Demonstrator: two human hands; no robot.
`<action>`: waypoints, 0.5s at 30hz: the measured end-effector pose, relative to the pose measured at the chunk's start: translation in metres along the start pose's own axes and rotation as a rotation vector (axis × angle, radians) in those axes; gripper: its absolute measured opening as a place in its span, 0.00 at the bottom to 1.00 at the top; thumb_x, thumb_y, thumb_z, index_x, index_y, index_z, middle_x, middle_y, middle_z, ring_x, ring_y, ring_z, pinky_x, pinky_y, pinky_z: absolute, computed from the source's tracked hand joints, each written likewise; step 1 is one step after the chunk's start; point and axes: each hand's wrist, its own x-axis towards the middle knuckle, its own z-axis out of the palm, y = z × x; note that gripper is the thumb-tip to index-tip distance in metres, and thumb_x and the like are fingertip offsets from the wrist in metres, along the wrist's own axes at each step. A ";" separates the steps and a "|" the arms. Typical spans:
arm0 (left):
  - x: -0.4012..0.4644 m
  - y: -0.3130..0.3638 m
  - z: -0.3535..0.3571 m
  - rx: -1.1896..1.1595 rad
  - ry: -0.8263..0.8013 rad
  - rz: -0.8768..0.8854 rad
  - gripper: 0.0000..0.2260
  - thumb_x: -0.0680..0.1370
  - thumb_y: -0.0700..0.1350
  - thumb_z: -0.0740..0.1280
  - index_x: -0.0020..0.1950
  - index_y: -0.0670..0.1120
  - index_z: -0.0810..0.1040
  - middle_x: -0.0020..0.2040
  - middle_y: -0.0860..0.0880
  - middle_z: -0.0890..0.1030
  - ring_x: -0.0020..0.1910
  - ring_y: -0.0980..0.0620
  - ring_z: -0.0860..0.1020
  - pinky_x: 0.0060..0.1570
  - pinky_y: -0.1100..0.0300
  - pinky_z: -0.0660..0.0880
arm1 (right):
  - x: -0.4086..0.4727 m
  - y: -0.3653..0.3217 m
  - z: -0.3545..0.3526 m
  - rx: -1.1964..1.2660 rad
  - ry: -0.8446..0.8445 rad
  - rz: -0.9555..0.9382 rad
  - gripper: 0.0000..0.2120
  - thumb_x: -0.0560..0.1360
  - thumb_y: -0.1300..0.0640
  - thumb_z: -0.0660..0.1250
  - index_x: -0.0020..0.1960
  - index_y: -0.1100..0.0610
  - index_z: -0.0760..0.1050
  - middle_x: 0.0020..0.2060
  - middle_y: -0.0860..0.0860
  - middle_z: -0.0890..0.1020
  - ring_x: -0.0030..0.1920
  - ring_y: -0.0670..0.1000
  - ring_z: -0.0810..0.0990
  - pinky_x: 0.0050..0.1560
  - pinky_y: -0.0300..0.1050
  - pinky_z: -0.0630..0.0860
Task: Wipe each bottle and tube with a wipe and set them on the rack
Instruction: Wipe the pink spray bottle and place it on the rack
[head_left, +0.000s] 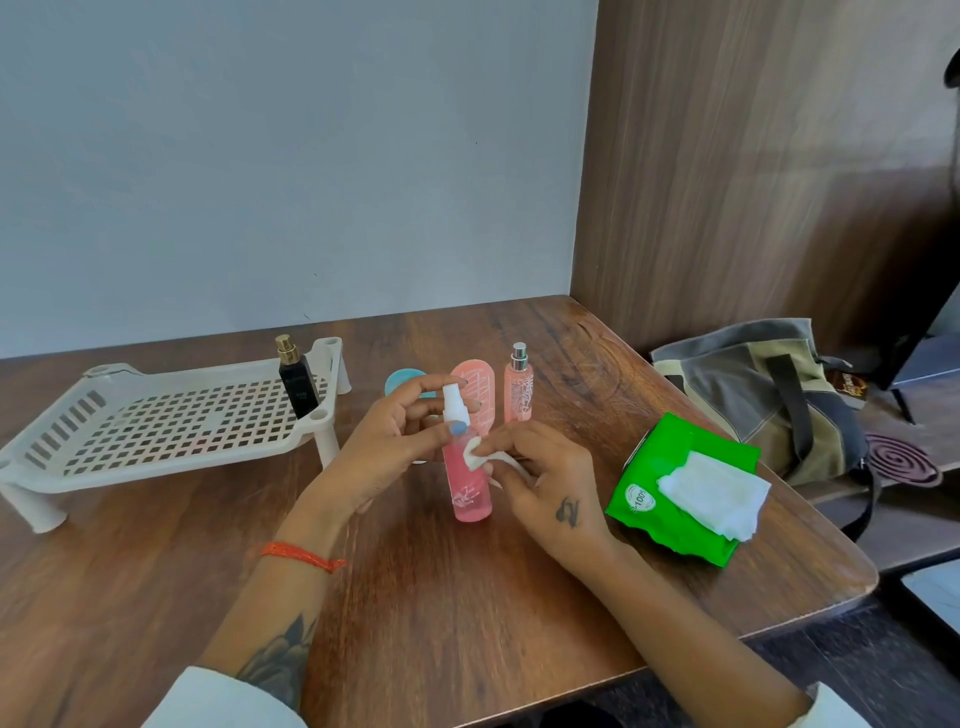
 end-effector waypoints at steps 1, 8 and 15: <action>0.000 0.000 0.000 0.009 0.008 -0.001 0.21 0.74 0.39 0.69 0.65 0.50 0.71 0.58 0.48 0.81 0.56 0.50 0.79 0.50 0.57 0.78 | 0.000 -0.001 0.001 0.007 -0.002 0.068 0.08 0.70 0.66 0.71 0.46 0.55 0.81 0.45 0.44 0.82 0.48 0.42 0.80 0.49 0.36 0.76; 0.000 -0.001 -0.001 0.011 0.013 -0.009 0.20 0.74 0.40 0.69 0.64 0.50 0.72 0.59 0.48 0.81 0.57 0.50 0.79 0.54 0.52 0.78 | 0.000 -0.002 -0.002 -0.032 0.100 -0.023 0.08 0.69 0.64 0.70 0.47 0.57 0.82 0.45 0.49 0.83 0.47 0.43 0.80 0.48 0.35 0.76; 0.000 0.000 0.000 0.035 0.035 -0.006 0.20 0.74 0.39 0.70 0.64 0.49 0.72 0.58 0.48 0.81 0.56 0.50 0.80 0.54 0.53 0.78 | -0.001 -0.002 0.000 -0.026 0.000 -0.037 0.10 0.66 0.70 0.72 0.43 0.58 0.83 0.44 0.48 0.83 0.47 0.42 0.80 0.46 0.35 0.78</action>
